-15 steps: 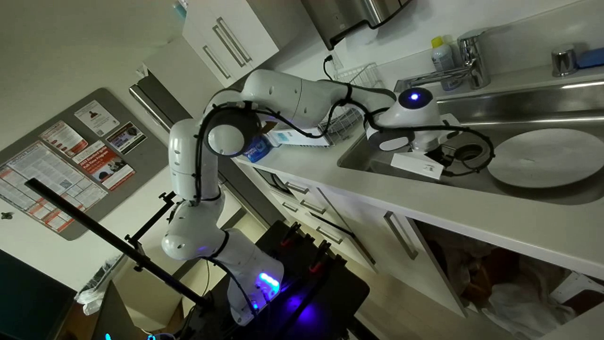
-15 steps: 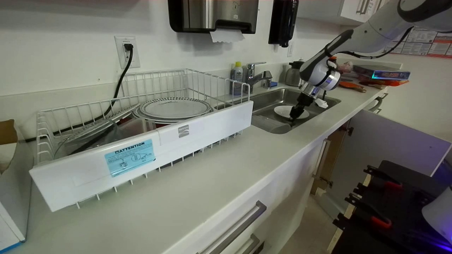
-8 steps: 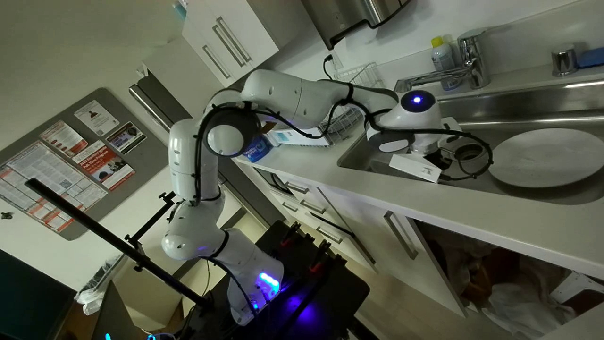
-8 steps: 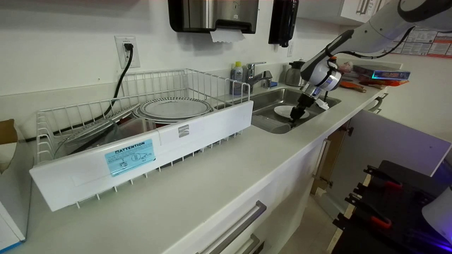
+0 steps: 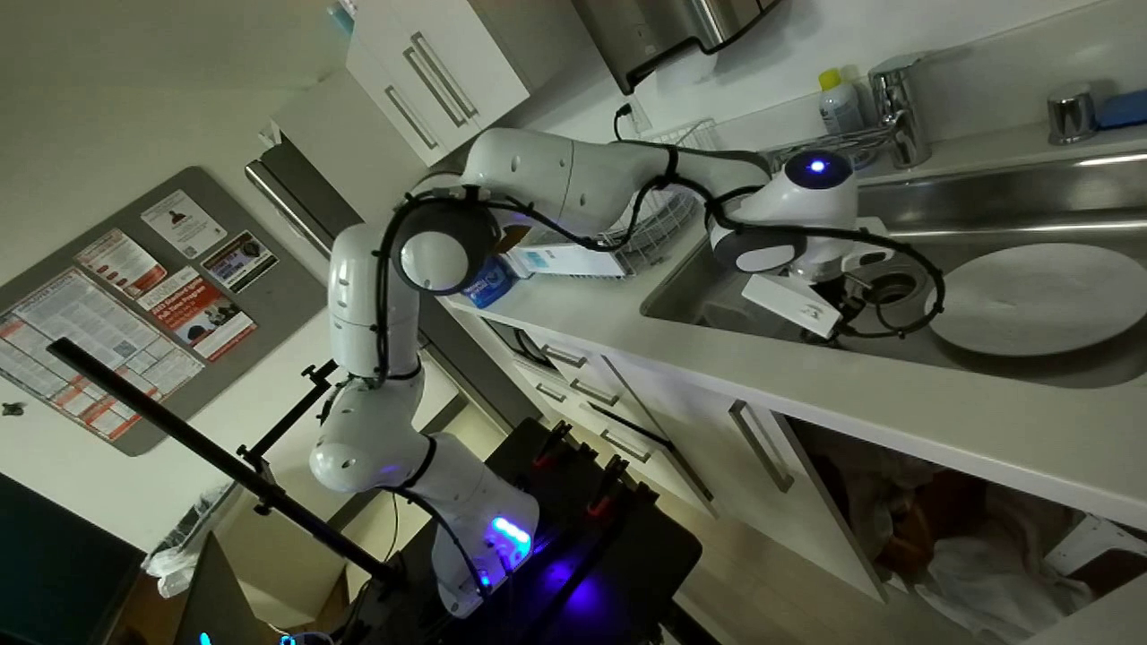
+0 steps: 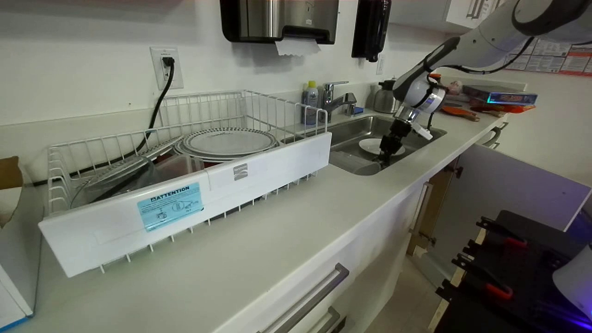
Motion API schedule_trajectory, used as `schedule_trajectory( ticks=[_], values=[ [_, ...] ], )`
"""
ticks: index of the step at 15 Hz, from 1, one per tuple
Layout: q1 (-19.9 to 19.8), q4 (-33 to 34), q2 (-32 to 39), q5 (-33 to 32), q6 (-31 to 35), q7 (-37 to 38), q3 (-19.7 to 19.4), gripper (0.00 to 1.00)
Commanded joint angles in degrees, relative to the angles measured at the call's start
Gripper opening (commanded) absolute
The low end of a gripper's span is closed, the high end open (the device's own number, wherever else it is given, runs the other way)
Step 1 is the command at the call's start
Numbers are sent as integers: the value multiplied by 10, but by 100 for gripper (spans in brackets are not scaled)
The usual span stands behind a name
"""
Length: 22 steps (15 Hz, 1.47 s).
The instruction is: Remove the plug from the sink drain
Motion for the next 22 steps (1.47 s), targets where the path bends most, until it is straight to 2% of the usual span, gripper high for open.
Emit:
schedule_trajectory(
  ticks=[1,4,5,14,22],
  values=[
    [24,27,3,-9,-21,38,-23,74],
    [32,18,-12,-11,-12,37,-29,96],
    [33,18,-14,-11,-10,34,-32,100],
    [39,-28,-87,-20,17,20,-54,100],
    [49,-67,-154,-45,13,13,-81,100]
  ],
)
